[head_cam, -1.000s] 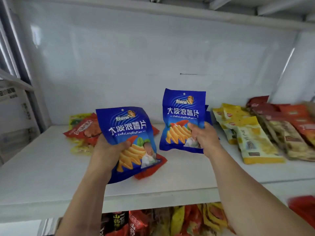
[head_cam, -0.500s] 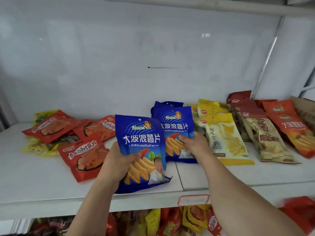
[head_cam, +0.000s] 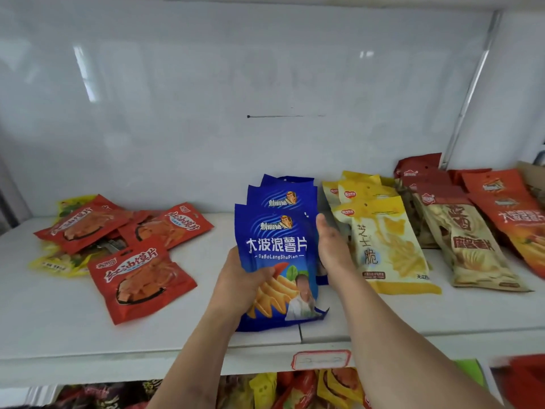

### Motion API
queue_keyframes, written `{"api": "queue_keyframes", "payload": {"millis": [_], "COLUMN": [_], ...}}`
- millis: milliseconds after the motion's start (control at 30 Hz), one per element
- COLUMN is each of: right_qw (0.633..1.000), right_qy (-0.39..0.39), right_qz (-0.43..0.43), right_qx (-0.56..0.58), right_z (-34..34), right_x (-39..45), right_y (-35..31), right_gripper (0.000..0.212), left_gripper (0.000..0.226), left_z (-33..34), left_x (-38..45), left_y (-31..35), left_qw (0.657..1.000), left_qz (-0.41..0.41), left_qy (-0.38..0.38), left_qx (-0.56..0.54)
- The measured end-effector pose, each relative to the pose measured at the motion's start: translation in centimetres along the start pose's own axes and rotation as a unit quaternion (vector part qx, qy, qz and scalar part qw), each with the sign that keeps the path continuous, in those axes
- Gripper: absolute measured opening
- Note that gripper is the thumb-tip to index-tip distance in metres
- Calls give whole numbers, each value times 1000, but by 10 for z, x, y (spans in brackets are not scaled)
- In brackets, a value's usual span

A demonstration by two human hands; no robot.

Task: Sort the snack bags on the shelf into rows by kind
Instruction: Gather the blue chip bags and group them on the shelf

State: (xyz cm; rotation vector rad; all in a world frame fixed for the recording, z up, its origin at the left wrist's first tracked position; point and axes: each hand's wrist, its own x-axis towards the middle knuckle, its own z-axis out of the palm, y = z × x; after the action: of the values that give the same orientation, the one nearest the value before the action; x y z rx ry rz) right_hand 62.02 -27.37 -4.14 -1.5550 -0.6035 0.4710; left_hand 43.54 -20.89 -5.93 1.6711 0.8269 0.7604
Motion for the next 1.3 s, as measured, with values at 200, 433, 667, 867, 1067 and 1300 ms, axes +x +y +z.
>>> {"api": "queue_keyframes", "payload": {"millis": [200,433,667,867,1067,1300], "right_qw": [997,998,997,995,993,990], "right_qy": [-75,-53,-36,-21,-19,0], "right_qz": [-11,-21,-11,-26,-27,-29], "right_qx": [23,-31,-66,-96,-114,-139], "right_z": [-1,1,4,6,6,5], "right_x": [1,17,26,33,32,30], "right_y": [10,24,23,24,19,6], "right_gripper": [43,45,56,51,55,65], "left_gripper": [60,75,76,79,83,79], "left_z": [21,26,28,30,30,27], "left_x": [17,25,36,41,36,28], "left_y": [-8,-7,-6,-6,1,7], "left_qw": [998,996,995,993,990,982], "left_qz": [12,5,-1,-12,-16,-18], "left_qy": [50,79,81,91,102,112], "left_qx": [19,32,55,74,94,150]}}
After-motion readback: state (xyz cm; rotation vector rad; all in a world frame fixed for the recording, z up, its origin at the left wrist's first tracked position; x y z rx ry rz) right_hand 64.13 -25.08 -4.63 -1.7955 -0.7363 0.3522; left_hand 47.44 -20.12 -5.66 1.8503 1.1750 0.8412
